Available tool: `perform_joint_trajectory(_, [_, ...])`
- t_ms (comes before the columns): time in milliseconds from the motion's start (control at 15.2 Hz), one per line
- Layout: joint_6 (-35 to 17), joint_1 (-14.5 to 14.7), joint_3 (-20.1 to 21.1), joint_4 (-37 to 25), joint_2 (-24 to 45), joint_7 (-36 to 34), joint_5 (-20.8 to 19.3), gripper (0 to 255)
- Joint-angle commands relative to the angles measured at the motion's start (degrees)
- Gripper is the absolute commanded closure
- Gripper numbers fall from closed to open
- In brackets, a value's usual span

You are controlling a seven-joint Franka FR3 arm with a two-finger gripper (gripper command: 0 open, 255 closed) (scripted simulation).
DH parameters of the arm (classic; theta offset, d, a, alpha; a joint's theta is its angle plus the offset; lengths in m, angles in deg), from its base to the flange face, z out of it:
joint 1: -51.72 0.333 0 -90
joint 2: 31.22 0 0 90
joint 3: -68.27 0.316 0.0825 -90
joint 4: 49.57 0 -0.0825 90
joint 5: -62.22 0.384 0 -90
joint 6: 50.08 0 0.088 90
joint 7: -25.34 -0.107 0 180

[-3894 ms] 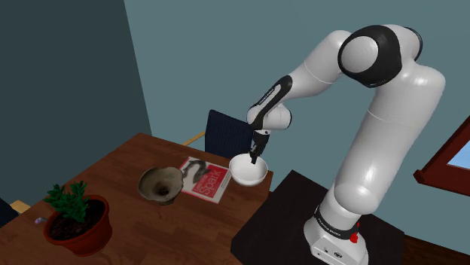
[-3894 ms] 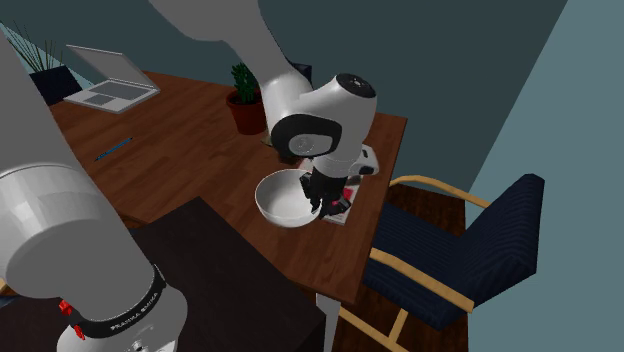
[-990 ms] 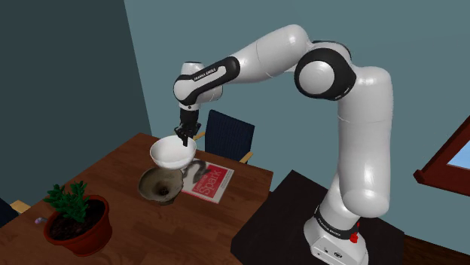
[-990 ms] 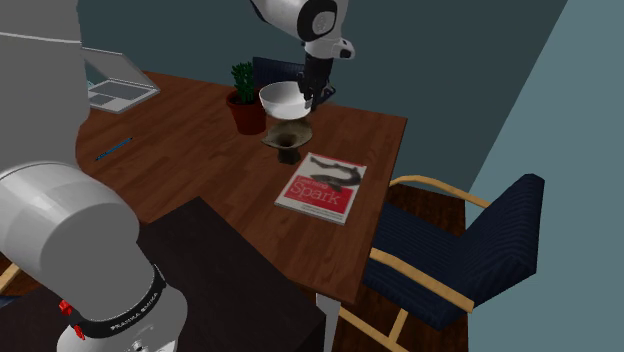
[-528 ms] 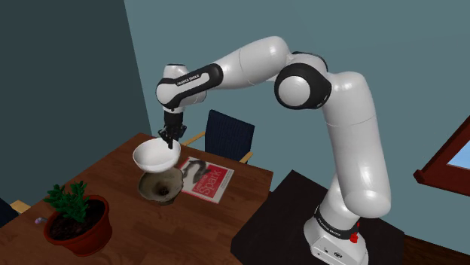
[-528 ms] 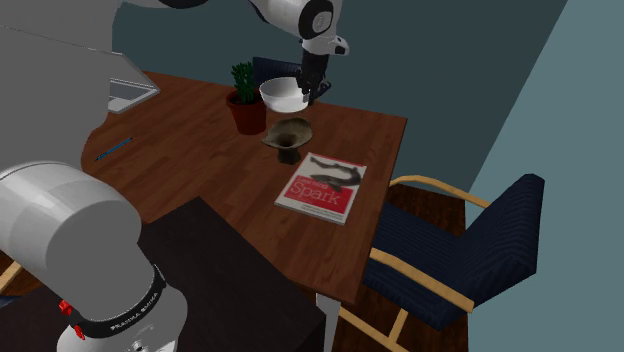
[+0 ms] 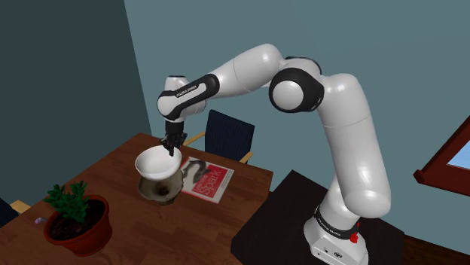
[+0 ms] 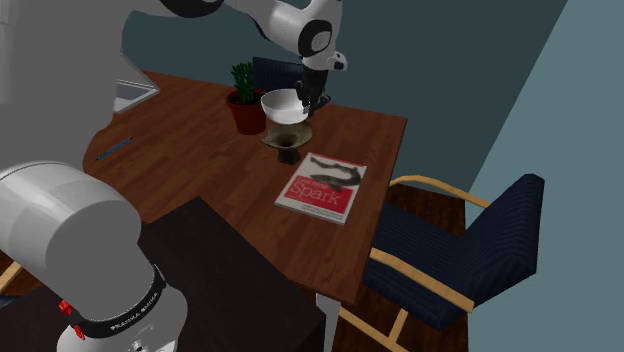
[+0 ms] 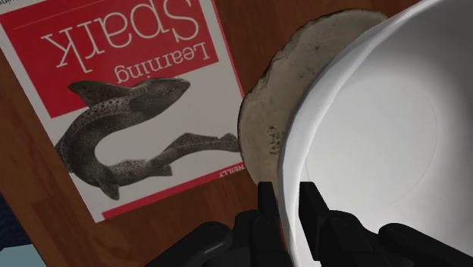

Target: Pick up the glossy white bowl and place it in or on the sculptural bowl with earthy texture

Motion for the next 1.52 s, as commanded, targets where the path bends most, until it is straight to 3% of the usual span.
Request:
perform_joint_trajectory(0, [-0.9, -0.1, 0.1, -0.1, 0.9, 0.3, 0.2, 255])
perform_joint_trajectory(792, [-3.3, -0.2, 0.3, 0.4, 2.9, 0.9, 0.6, 255])
perform_joint_trajectory(858, [-3.3, -0.2, 0.3, 0.4, 2.9, 0.9, 0.6, 0])
perform_joint_trajectory(1188, [-3.3, -0.2, 0.3, 0.4, 2.9, 0.9, 0.6, 0])
perform_joint_trajectory(1452, [1.9, -0.6, -0.3, -0.7, -1.1, 0.4, -0.2, 0])
